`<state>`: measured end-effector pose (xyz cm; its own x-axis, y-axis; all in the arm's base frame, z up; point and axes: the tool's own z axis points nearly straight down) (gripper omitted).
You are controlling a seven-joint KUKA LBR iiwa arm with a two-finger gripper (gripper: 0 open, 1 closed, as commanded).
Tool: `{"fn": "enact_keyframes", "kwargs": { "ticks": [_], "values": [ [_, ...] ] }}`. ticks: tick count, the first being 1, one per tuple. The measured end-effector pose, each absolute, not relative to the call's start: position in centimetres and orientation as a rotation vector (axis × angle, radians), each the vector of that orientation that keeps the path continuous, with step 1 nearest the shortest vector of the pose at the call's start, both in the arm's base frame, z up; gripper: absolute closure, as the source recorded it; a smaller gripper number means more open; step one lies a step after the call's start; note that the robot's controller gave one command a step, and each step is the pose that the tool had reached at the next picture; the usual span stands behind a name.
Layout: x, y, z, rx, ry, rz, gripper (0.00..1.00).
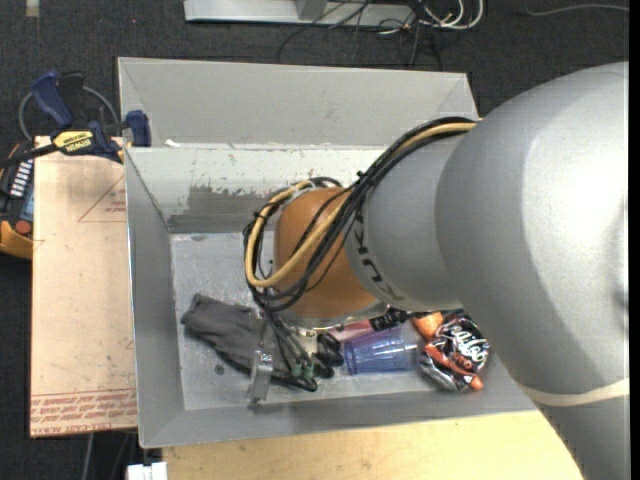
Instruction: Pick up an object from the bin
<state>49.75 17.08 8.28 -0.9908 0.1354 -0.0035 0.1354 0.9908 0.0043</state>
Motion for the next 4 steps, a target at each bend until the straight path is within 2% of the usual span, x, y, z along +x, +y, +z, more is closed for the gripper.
{"fn": "enact_keyframes", "kwargs": {
  "ticks": [1, 2, 3, 4],
  "values": [
    [50.13, 18.18, 6.13, 0.11, 3.137, 0.002, 0.0],
    [49.71, 17.21, 6.65, 0.868, 3.018, 0.008, 0.0],
    [50.0, 17.76, 6.39, 0.603, 3.079, 0.004, 0.0],
    [49.75, 17.39, 6.69, 0.863, 3.018, 0.013, 1.0]
  ]
}}
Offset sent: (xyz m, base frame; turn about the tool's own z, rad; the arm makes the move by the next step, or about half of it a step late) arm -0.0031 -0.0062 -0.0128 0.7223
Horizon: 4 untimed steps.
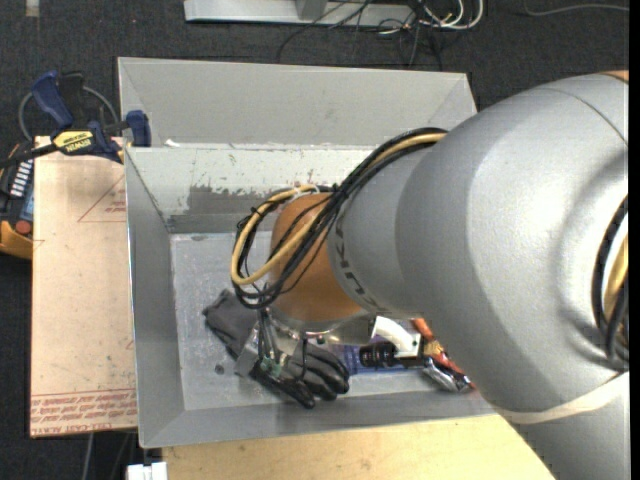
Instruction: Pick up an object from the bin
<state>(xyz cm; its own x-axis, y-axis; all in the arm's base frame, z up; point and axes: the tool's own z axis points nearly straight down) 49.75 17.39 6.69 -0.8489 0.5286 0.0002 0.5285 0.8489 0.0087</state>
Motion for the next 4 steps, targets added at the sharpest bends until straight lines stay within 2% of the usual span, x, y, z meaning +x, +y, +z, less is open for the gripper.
{"fn": "enact_keyframes", "kwargs": {
  "ticks": [2, 4],
  "values": [
    [49.5, 17.3, 7.4, 0.863, 3.025, 0.005, 1.0],
    [49.6, 17.3, 11.9, 0.86, 3.023, 0.007, 1.0]
  ]
}}
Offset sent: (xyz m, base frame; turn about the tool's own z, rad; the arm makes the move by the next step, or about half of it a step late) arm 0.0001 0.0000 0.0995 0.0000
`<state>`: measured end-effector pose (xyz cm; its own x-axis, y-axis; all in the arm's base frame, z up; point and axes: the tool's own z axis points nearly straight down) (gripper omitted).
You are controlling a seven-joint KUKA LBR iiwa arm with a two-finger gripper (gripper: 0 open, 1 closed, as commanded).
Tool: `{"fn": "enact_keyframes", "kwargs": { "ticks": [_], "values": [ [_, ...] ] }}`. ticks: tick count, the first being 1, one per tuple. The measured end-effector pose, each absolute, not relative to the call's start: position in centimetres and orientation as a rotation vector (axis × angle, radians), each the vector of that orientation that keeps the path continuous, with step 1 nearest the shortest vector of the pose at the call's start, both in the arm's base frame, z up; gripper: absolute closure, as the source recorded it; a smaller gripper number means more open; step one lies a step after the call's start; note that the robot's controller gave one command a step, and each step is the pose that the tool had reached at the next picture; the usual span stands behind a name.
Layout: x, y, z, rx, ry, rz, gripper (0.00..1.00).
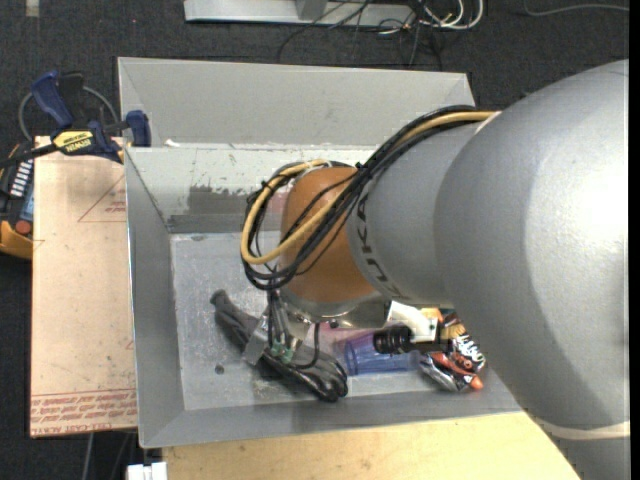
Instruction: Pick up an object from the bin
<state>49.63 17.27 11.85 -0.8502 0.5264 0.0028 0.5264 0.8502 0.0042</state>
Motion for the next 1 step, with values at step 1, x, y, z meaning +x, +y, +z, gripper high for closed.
{"fn": "enact_keyframes", "kwargs": {
  "ticks": [1],
  "values": [
    [49.59, 17.26, 13.4, -0.858, -3.02, -0.006, 1.0]
  ]
}}
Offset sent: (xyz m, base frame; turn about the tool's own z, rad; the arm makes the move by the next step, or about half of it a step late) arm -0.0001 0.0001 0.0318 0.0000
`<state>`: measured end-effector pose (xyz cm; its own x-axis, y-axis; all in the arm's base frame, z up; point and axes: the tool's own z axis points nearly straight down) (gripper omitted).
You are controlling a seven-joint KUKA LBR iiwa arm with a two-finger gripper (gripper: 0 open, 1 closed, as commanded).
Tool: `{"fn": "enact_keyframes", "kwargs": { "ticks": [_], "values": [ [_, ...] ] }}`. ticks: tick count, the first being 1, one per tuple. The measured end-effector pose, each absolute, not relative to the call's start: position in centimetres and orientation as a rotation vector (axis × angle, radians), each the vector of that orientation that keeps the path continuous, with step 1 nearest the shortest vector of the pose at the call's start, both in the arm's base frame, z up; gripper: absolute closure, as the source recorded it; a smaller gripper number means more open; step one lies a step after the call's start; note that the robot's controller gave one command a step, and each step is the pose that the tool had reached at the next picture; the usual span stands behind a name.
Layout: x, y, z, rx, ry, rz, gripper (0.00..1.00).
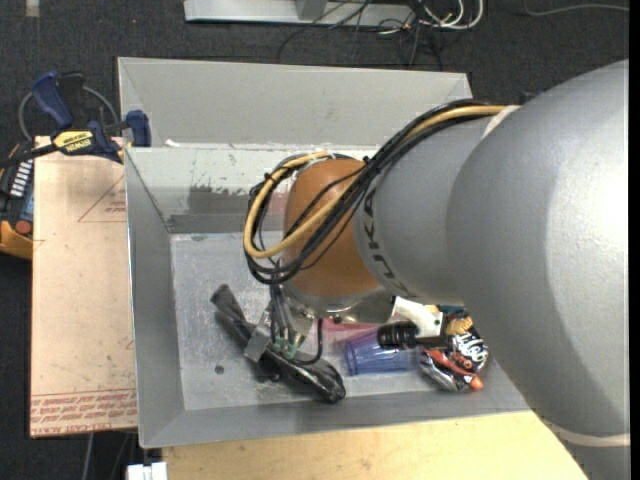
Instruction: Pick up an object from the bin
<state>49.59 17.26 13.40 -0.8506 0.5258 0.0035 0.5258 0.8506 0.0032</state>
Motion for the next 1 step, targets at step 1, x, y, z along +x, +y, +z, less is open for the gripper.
{"fn": "enact_keyframes", "kwargs": {
  "ticks": [1],
  "values": [
    [49.62, 17.28, 14.74, -0.857, -3.021, -0.008, 1.0]
  ]
}}
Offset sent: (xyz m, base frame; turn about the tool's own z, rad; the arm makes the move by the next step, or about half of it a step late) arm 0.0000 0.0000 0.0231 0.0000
